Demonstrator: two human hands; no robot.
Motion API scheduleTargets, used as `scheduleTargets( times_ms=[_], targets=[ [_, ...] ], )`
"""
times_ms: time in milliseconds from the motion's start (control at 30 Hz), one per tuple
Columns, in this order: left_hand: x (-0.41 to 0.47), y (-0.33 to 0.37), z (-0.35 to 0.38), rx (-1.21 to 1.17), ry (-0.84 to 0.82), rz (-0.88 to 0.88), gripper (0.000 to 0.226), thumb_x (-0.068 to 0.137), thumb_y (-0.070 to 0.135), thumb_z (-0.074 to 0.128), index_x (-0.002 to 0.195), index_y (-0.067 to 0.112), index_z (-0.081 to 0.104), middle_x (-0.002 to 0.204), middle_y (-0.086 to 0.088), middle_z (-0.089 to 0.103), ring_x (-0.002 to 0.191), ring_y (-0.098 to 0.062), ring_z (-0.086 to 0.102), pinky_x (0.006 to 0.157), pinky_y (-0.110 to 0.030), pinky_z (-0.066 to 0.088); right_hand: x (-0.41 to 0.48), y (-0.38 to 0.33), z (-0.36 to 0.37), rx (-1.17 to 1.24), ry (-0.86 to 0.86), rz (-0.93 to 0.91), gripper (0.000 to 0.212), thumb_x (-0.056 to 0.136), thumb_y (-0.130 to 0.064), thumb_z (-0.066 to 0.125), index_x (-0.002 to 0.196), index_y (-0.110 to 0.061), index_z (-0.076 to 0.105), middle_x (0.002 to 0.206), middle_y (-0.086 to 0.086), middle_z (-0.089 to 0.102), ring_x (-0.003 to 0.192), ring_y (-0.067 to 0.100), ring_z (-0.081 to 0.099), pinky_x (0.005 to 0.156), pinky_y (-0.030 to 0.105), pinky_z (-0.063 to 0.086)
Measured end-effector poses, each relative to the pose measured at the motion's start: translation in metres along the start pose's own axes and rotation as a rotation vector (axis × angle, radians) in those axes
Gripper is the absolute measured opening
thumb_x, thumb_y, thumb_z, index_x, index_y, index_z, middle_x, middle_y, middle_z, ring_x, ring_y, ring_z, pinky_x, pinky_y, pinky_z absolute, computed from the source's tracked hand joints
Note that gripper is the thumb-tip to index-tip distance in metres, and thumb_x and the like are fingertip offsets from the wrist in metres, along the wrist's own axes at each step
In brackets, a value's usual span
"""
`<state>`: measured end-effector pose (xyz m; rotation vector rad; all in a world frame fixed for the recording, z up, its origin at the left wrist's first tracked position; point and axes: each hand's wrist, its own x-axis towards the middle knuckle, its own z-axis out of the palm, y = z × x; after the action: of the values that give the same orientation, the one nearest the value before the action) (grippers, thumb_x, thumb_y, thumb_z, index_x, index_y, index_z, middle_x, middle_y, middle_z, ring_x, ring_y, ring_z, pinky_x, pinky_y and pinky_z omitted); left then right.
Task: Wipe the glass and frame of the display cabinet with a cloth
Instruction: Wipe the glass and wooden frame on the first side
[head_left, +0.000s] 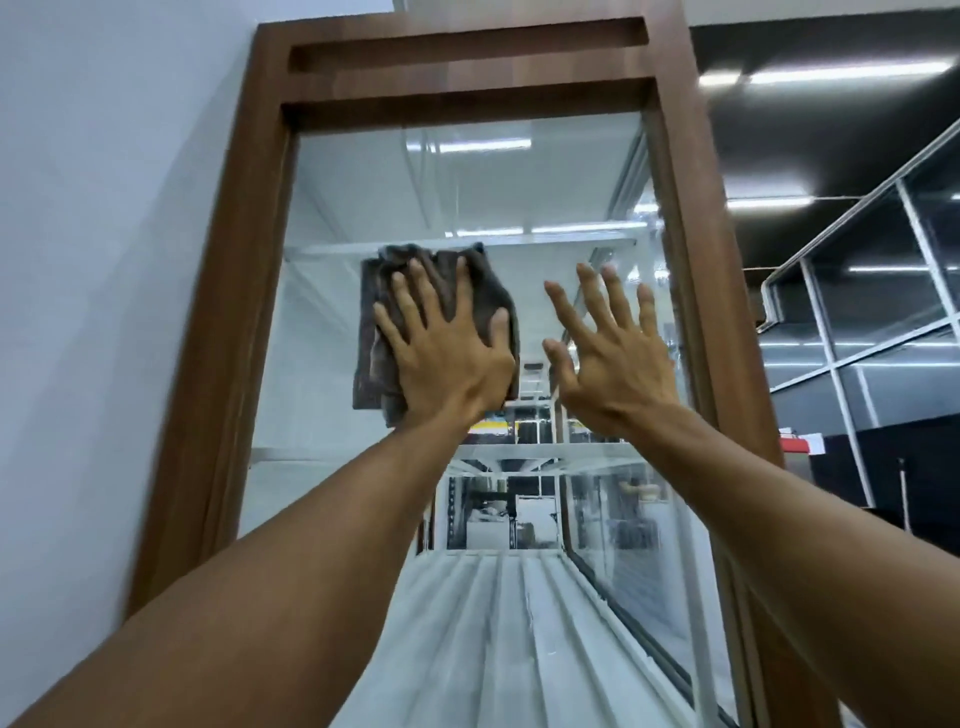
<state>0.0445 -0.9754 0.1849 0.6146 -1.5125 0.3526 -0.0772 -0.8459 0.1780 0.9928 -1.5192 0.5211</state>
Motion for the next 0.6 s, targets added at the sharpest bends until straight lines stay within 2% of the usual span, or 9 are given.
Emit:
scheduleTargets(
  times_ms=[67, 100, 133, 200, 233, 333, 367, 500, 600],
  targets=[
    [-0.001, 0.001, -0.004, -0.021, -0.060, 0.348, 0.075, 0.098, 0.066, 0.013, 0.166, 0.039, -0.003, 0.175, -0.009, -0.011, 0.161, -0.026, -0.015, 0.128, -0.057, -0.012, -0.002, 0.005, -0.004, -0.025, -0.009, -0.047, 0.072, 0.096, -0.057, 0.003, 0.163, -0.033, -0.011, 0.171, 0.006, -0.018, 0.158, 0.026, -0.018, 0.127, 0.055, -0.009],
    [0.001, 0.000, -0.005, -0.023, -0.054, 0.375, 0.075, 0.097, 0.066, 0.014, 0.166, 0.039, 0.000, 0.175, -0.007, -0.009, 0.161, -0.023, -0.014, 0.128, -0.055, -0.011, -0.002, 0.009, -0.006, -0.039, -0.014, -0.064, 0.072, 0.097, -0.058, 0.003, 0.163, -0.033, -0.011, 0.171, 0.007, -0.017, 0.158, 0.026, -0.017, 0.127, 0.055, -0.008],
    [0.002, 0.002, -0.004, -0.033, -0.034, 0.281, 0.075, 0.097, 0.066, 0.015, 0.166, 0.039, 0.002, 0.176, -0.006, -0.006, 0.162, -0.022, -0.012, 0.129, -0.053, -0.012, -0.003, 0.014, -0.008, -0.061, -0.018, -0.071, 0.071, 0.097, -0.058, 0.003, 0.163, -0.033, -0.011, 0.170, 0.007, -0.017, 0.158, 0.026, -0.016, 0.127, 0.056, -0.008],
    [-0.003, 0.022, 0.003, -0.055, 0.003, -0.024, 0.076, 0.097, 0.064, 0.016, 0.167, 0.035, 0.002, 0.176, -0.009, -0.005, 0.162, -0.027, -0.011, 0.128, -0.054, -0.013, -0.004, 0.029, -0.014, -0.122, -0.019, -0.058, 0.072, 0.097, -0.059, 0.002, 0.163, -0.034, -0.011, 0.170, 0.011, -0.017, 0.158, 0.027, -0.016, 0.127, 0.057, -0.008],
    [-0.009, 0.038, 0.006, -0.056, 0.003, -0.062, 0.077, 0.098, 0.063, 0.016, 0.167, 0.034, 0.000, 0.175, -0.011, -0.007, 0.161, -0.029, -0.013, 0.127, -0.057, -0.013, -0.005, 0.037, -0.016, -0.155, -0.019, -0.049, 0.072, 0.097, -0.059, 0.000, 0.163, -0.033, -0.011, 0.170, 0.014, -0.016, 0.158, 0.028, -0.016, 0.127, 0.057, -0.008],
    [-0.013, 0.062, 0.011, -0.039, -0.032, 0.259, 0.077, 0.098, 0.064, 0.017, 0.167, 0.036, 0.000, 0.175, -0.011, -0.010, 0.161, -0.029, -0.015, 0.128, -0.057, -0.011, -0.012, 0.060, -0.023, -0.218, -0.008, -0.045, 0.074, 0.097, -0.060, 0.003, 0.163, -0.030, -0.006, 0.170, 0.018, -0.008, 0.158, 0.029, -0.014, 0.126, 0.058, -0.007],
    [-0.009, 0.063, 0.009, -0.046, -0.039, 0.302, 0.076, 0.098, 0.065, 0.019, 0.167, 0.037, 0.002, 0.175, -0.009, -0.009, 0.161, -0.027, -0.014, 0.128, -0.056, -0.011, -0.014, 0.067, -0.026, -0.207, -0.002, -0.033, 0.074, 0.097, -0.059, 0.006, 0.164, -0.028, -0.003, 0.171, 0.017, -0.006, 0.158, 0.028, -0.014, 0.126, 0.058, -0.008],
    [-0.015, 0.100, 0.017, -0.068, 0.015, 0.007, 0.076, 0.099, 0.061, 0.019, 0.168, 0.032, 0.005, 0.175, -0.012, -0.006, 0.161, -0.031, -0.011, 0.127, -0.059, -0.010, -0.022, 0.083, -0.029, -0.063, 0.009, -0.037, 0.077, 0.097, -0.050, 0.019, 0.165, -0.018, 0.003, 0.172, 0.009, -0.010, 0.158, 0.021, -0.018, 0.127, 0.051, -0.012],
    [-0.024, 0.129, 0.024, -0.048, -0.039, 0.309, 0.070, 0.106, 0.058, 0.021, 0.167, 0.032, -0.001, 0.174, -0.012, -0.012, 0.160, -0.030, -0.017, 0.127, -0.057, -0.013, -0.029, 0.087, -0.023, 0.078, 0.104, -0.013, 0.077, 0.095, -0.035, 0.027, 0.164, -0.008, 0.006, 0.172, 0.011, -0.005, 0.159, 0.020, -0.009, 0.129, 0.040, -0.010]
  ],
)
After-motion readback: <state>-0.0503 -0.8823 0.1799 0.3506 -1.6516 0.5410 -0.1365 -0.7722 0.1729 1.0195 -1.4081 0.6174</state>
